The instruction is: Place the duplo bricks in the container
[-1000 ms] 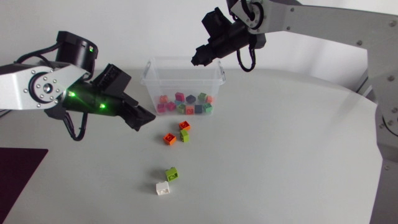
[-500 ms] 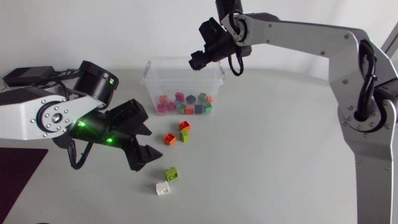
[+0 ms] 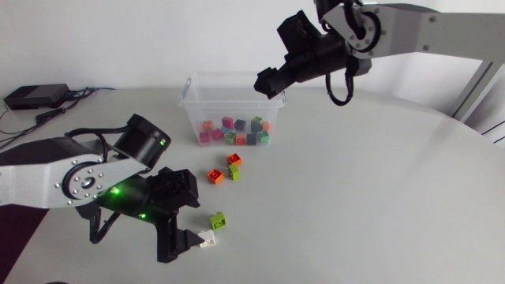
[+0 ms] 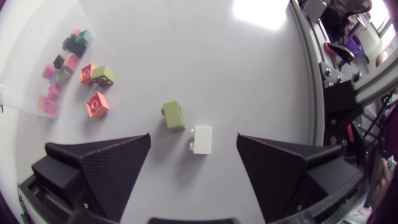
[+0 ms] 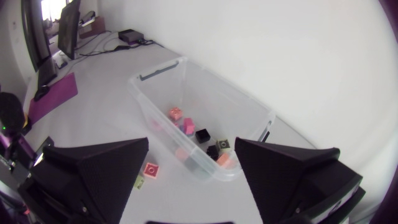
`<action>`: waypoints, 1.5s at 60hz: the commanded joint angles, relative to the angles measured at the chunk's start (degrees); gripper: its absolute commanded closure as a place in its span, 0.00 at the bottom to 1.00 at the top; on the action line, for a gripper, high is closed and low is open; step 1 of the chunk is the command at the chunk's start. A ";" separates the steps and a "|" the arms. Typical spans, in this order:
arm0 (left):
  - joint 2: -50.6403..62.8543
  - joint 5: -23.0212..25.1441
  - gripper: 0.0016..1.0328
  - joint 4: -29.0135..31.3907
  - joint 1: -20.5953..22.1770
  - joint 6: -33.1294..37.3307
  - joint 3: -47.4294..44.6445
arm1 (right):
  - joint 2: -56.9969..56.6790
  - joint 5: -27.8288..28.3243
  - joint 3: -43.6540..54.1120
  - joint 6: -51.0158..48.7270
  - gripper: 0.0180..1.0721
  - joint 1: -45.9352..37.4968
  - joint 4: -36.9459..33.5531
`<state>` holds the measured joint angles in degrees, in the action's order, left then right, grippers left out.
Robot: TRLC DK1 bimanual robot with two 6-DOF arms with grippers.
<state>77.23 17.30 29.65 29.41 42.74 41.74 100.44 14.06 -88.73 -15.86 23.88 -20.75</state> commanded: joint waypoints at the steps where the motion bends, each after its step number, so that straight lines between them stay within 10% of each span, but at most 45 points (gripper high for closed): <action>1: 1.78 0.10 0.10 0.59 1.00 1.73 -1.92 | -4.03 0.88 6.02 -1.90 0.04 0.03 0.19; 38: 12.07 -3.15 0.28 -10.40 4.52 -1.87 -5.17 | -12.99 0.88 23.60 -11.13 0.05 6.44 -0.16; 48: 15.67 -3.94 0.78 -13.13 3.99 -3.19 -5.52 | -11.32 1.58 25.27 -15.26 0.05 10.31 -2.45; 90: -3.49 2.48 0.81 -5.39 -15.87 -3.63 -1.04 | 8.45 -2.02 12.09 -31.78 0.05 26.48 -15.81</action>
<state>74.96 18.24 23.77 15.88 40.23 38.20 105.95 13.21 -74.83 -44.88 49.12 -35.09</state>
